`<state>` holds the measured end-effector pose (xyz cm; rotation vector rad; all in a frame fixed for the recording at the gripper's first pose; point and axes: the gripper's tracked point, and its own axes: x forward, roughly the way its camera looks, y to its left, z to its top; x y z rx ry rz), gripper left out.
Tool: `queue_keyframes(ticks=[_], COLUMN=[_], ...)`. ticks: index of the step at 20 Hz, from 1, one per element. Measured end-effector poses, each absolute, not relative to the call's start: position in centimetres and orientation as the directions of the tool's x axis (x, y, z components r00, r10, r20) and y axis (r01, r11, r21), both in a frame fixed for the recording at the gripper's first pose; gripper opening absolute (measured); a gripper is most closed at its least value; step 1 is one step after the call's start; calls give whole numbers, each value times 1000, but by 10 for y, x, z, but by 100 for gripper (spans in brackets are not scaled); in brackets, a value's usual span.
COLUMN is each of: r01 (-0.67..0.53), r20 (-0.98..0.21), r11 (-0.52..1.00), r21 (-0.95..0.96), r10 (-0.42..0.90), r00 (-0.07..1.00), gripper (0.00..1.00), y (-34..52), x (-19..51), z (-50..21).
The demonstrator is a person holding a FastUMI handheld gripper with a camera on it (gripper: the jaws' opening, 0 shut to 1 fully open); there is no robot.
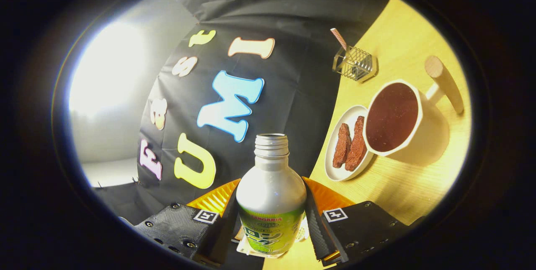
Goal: Take the bottle from table, then pour the juice into the cup, finally place the bottle on the coaster
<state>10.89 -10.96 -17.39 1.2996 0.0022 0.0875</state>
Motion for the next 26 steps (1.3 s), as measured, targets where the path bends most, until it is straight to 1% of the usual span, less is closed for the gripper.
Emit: queue_keyframes(ticks=[3, 6, 12, 18, 26], r01=[-72, -66, -114, -119, -105], r20=[63, 60, 114, 119, 101], r11=[184, 152, 40, -48, -121], r21=[980, 986, 993, 992, 987], r10=[53, 44, 13, -7, -32], r00=[997, 997, 993, 993, 994], gripper=[75, 75, 75, 75, 75], y=[-112, -114, -124, -124, -124], x=[110, 112, 116, 114, 116], z=[-174, -176, -166, -167, -174])
